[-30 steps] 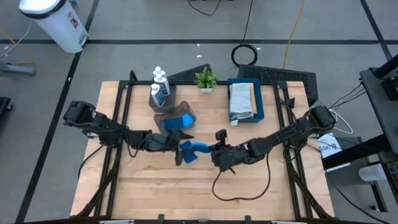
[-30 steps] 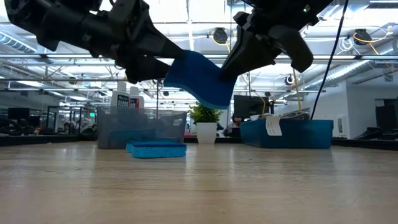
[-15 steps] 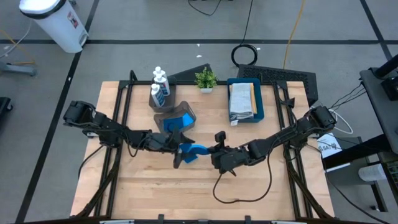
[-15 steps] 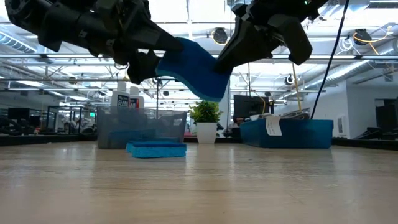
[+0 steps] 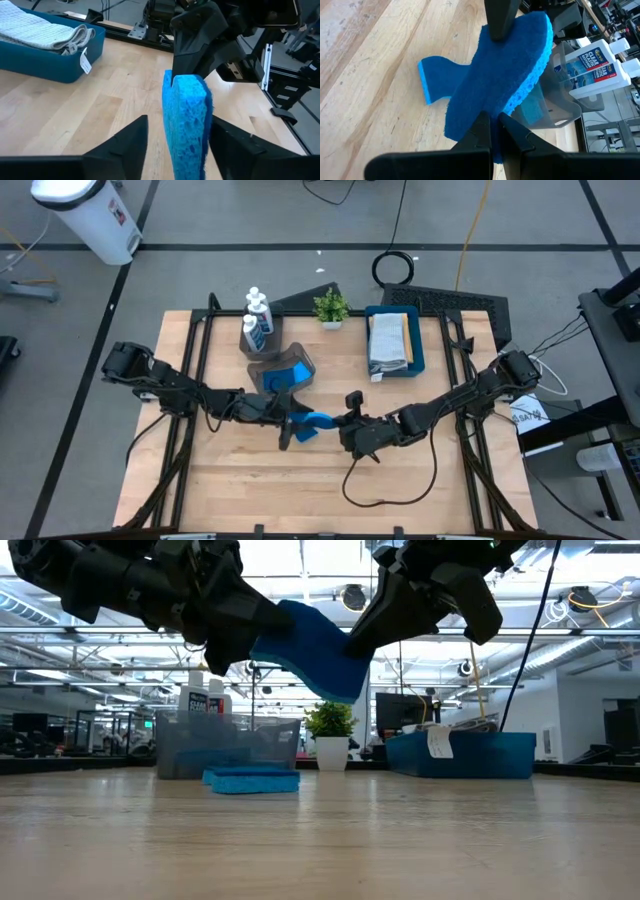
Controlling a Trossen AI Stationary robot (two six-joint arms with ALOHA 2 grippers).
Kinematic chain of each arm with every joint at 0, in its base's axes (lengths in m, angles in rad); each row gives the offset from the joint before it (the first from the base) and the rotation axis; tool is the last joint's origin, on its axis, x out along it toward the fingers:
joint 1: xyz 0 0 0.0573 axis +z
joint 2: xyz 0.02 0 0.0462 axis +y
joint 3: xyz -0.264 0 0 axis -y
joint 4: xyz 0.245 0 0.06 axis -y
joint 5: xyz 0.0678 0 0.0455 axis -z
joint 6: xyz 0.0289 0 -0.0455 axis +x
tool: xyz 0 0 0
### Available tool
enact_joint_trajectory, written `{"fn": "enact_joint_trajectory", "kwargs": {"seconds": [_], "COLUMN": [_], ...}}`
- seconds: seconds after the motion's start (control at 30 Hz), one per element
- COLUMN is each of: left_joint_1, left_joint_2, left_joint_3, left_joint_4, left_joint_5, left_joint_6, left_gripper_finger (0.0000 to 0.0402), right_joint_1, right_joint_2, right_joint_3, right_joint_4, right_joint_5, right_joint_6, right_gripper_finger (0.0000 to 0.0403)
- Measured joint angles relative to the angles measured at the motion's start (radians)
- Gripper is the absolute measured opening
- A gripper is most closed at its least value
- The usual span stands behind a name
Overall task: Pick & Place Kitchen Items
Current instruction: Put the blue sponge into the bottom black bin
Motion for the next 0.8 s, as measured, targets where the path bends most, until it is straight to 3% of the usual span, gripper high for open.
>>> {"fn": "enact_joint_trajectory", "kwargs": {"seconds": [0.3, 0.8], "left_joint_1": [0.0, 0.0], "left_joint_2": [0.0, 0.0], "left_joint_3": [0.0, -0.001], "left_joint_4": [0.0, 0.0], "left_joint_5": [0.0, 0.0], "left_joint_6": [0.0, 0.008], "left_gripper_finger": [0.015, 0.0092], "right_joint_1": [0.0, 0.0], "right_joint_2": [0.0, 0.0], "right_joint_3": [0.0, 0.0], "right_joint_4": [-0.001, -0.002], "right_joint_5": [-0.001, -0.002], "right_joint_6": [0.0, 0.0], "right_gripper_finger": [0.0, 0.0]}}
